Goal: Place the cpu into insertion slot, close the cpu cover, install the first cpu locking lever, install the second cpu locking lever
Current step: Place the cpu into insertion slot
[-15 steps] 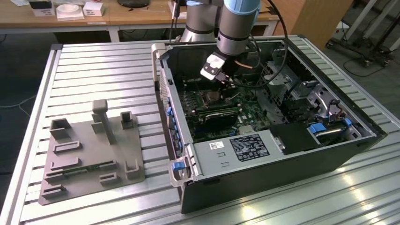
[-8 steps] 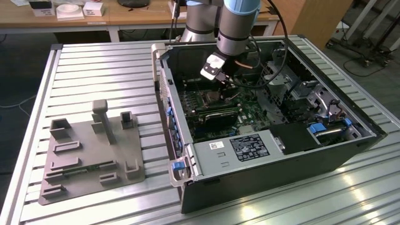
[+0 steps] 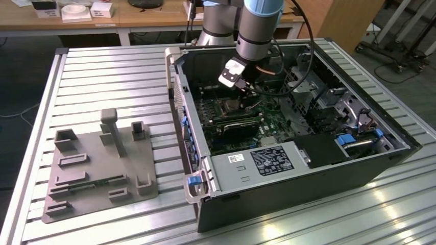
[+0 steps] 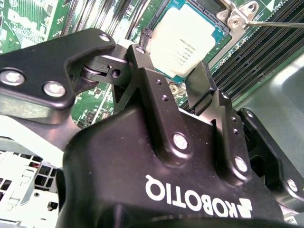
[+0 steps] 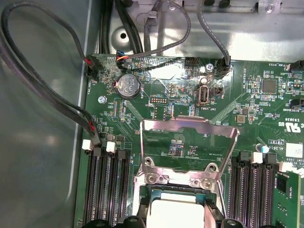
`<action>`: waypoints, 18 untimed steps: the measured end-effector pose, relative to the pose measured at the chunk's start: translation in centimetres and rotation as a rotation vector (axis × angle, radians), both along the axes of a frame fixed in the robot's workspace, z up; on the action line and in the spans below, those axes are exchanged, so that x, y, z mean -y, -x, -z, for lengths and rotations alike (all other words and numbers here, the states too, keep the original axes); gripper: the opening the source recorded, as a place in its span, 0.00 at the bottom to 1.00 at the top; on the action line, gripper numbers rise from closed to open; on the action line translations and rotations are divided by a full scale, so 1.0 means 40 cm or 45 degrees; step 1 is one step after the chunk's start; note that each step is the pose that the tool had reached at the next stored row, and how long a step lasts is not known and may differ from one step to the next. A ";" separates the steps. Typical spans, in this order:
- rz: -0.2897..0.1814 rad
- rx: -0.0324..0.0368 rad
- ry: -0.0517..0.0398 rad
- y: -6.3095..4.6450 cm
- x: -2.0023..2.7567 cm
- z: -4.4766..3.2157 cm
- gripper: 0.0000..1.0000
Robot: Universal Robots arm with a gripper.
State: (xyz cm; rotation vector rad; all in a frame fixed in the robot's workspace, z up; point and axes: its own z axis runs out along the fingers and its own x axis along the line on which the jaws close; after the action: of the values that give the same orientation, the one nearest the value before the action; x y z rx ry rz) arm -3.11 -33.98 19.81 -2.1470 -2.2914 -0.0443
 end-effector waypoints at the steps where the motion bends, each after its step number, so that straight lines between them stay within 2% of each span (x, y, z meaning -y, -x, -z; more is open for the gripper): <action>1: 0.000 0.0001 0.000 0.000 0.000 0.000 0.53; 6: 0.000 0.0000 0.000 0.000 0.000 0.000 0.55; 7: 0.000 0.0000 0.000 0.000 0.000 0.000 0.60; 8: 0.000 0.0001 0.000 0.000 0.000 0.000 0.60; 9: 0.000 0.0001 0.000 0.000 0.000 0.000 0.67; 18: 0.000 0.0001 0.000 0.000 0.000 0.001 0.67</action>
State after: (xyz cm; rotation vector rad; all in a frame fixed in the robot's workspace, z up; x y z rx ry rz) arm -3.11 -33.98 19.78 -2.1471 -2.2913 -0.0445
